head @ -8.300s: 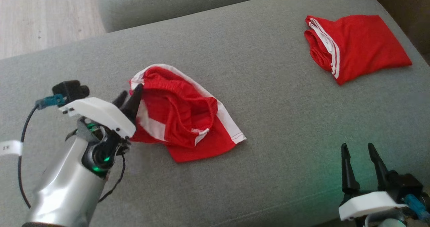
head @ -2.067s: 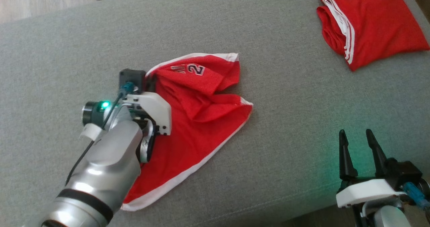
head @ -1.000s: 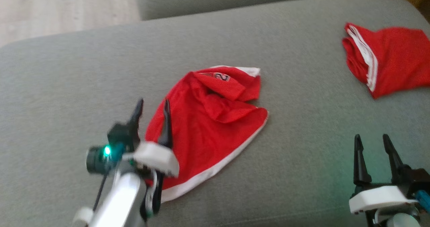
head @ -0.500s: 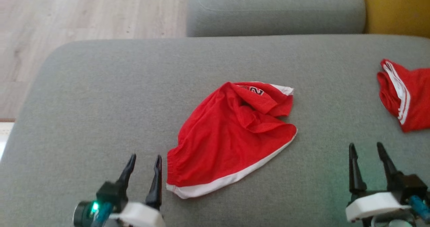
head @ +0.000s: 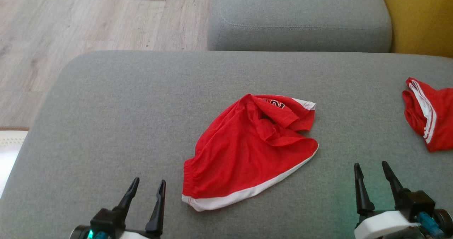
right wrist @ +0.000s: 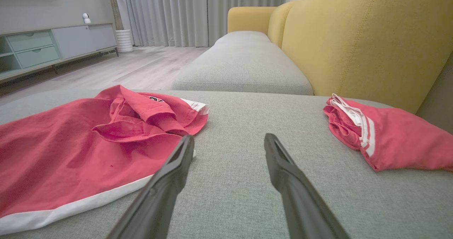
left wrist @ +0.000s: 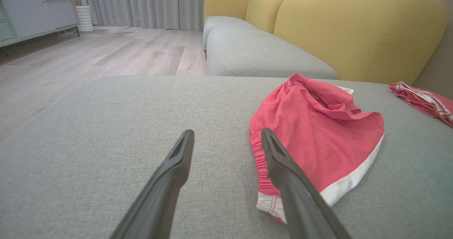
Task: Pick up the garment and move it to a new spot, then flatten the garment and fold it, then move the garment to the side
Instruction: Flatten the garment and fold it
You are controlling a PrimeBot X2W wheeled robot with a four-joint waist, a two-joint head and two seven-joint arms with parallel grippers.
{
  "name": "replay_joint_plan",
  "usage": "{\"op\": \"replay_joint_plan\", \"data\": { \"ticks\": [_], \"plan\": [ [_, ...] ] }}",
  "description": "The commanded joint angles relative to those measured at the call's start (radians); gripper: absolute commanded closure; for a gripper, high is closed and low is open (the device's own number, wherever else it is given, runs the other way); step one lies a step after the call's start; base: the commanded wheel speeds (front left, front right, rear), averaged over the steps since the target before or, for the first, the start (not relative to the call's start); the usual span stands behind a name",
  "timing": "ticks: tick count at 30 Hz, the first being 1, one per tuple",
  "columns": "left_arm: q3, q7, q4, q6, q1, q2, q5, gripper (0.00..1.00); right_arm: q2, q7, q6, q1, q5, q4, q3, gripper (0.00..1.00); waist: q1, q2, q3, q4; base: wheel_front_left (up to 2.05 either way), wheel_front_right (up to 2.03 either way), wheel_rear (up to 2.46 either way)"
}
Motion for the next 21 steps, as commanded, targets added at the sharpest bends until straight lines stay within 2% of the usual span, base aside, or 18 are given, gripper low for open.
{"op": "replay_joint_plan", "data": {
  "ticks": [1, 5, 10, 15, 21],
  "plan": [
    [0.051, -0.012, -0.037, -0.013, -0.033, -0.015, 0.017, 0.00, -0.009, -0.004, -0.001, -0.029, 0.006, -0.025, 0.029, 0.00, 0.0001, -0.0001, 0.002, 0.000, 0.00, 0.00, 0.00],
    [0.064, -0.012, -0.038, -0.032, -0.033, -0.025, 0.028, 0.00, -0.009, -0.004, -0.001, -0.032, 0.006, -0.023, 0.035, 0.00, 0.0001, -0.0001, 0.006, -0.003, 0.00, 0.00, 0.00],
    [0.047, -0.012, 0.006, -0.080, -0.035, -0.028, 0.029, 0.00, -0.009, -0.004, -0.001, -0.064, -0.004, -0.018, 0.064, 0.00, 0.0001, -0.0001, 0.024, -0.006, 0.00, 0.00, 0.00],
    [-0.030, -0.011, 0.097, -0.113, -0.070, 0.016, 0.006, 0.00, -0.054, 0.017, -0.001, -0.148, -0.011, 0.044, 0.142, 0.00, 0.0001, -0.0001, 0.049, -0.001, 0.00, 0.00, 0.00],
    [-0.150, 0.022, 0.161, -0.120, -0.154, 0.088, -0.057, 0.00, -0.137, 0.118, -0.001, -0.267, 0.049, 0.109, 0.270, 0.00, 0.0001, -0.0001, 0.094, 0.008, 0.00, 0.00, 0.00]
  ]
}}
